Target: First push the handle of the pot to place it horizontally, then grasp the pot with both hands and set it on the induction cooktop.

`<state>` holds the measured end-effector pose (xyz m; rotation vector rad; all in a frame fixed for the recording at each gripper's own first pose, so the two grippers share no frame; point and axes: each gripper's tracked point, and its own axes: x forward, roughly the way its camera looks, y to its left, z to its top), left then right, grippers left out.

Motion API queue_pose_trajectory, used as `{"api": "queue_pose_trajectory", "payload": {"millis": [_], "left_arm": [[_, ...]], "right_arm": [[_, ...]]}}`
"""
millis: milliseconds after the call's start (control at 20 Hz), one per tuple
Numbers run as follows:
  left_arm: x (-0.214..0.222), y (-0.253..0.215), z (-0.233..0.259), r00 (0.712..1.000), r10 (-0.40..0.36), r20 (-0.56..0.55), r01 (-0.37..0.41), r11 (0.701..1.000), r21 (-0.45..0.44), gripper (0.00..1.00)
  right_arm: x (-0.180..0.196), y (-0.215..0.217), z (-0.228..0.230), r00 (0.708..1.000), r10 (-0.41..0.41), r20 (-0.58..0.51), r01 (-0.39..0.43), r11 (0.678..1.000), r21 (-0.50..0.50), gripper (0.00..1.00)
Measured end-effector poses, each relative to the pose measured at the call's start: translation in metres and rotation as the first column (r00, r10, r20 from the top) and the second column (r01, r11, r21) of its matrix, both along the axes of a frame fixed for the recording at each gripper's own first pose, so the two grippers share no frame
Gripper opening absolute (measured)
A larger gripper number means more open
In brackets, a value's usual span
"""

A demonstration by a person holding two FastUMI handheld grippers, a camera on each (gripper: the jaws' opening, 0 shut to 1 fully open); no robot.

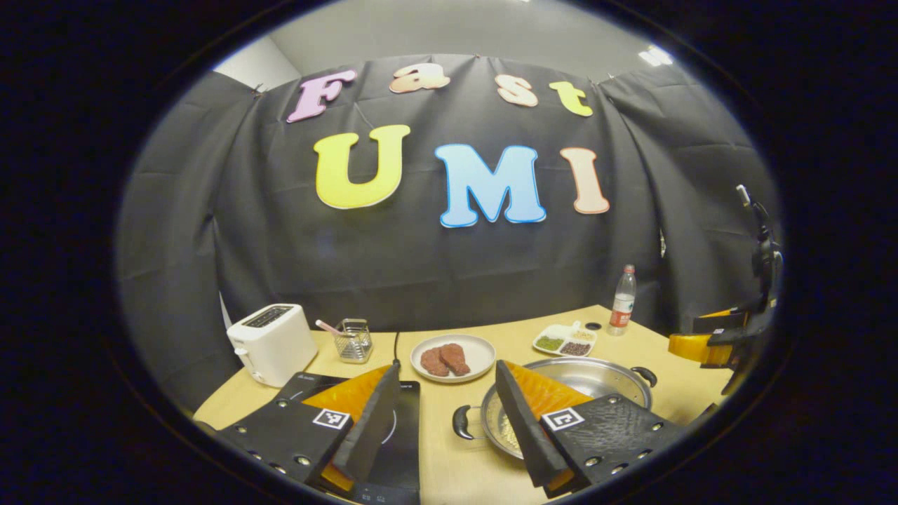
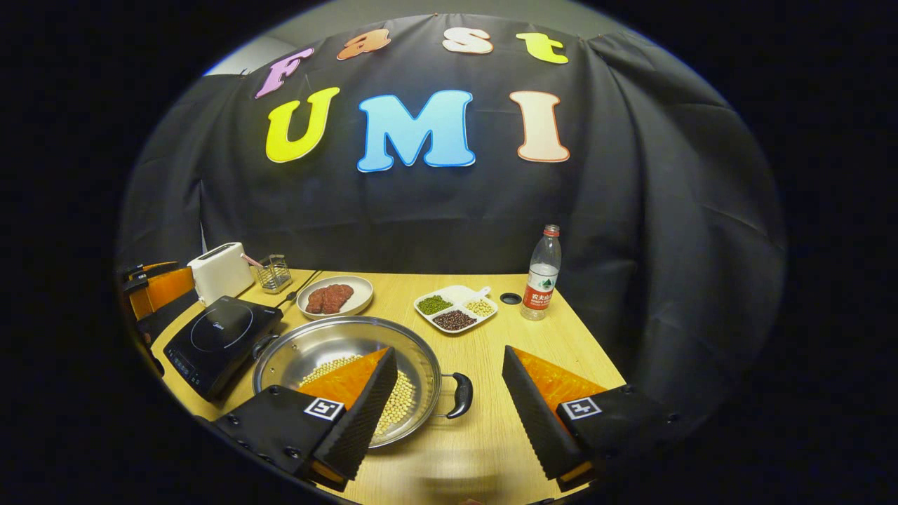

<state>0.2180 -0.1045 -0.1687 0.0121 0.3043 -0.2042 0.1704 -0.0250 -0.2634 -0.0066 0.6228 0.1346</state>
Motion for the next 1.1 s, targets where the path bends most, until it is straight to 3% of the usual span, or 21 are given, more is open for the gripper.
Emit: {"api": "queue_pose_trajectory", "payload": {"millis": [150,350,550,700,750,1100], "left_arm": [[0.006,-0.012,-0.028,0.999,-0.012,-0.045,0.012,1.0,0.001,0.84],[0.018,-0.027,-0.061,0.994,-0.032,-0.105,0.033,0.999,0.007,0.81],[0.033,-0.036,-0.096,0.984,-0.04,-0.175,0.042,0.999,0.006,0.84],[0.04,-0.039,-0.12,0.972,-0.041,-0.231,0.045,0.999,0.011,0.82],[0.042,-0.042,-0.13,0.967,-0.043,-0.25,0.048,0.999,0.014,0.81],[0.046,-0.049,-0.18,0.926,-0.04,-0.374,0.053,0.998,0.024,0.82]], "right_arm": [[0.003,-0.001,-0.01,1.0,0.004,-0.018,-0.004,1.0,-0.012,0.96],[0.007,-0.001,-0.027,0.999,0.008,-0.052,-0.009,1.0,-0.022,0.93],[0.011,-0.002,-0.046,0.996,0.003,-0.094,-0.005,1.0,-0.02,0.96],[0.014,-0.002,-0.061,0.992,-0.001,-0.124,-0.001,1.0,-0.017,0.93],[0.015,-0.001,-0.065,0.991,-0.002,-0.135,0.0,1.0,-0.013,0.96],[0.019,-0.002,-0.098,0.975,-0.021,-0.22,0.023,1.0,0.007,0.97]]}}
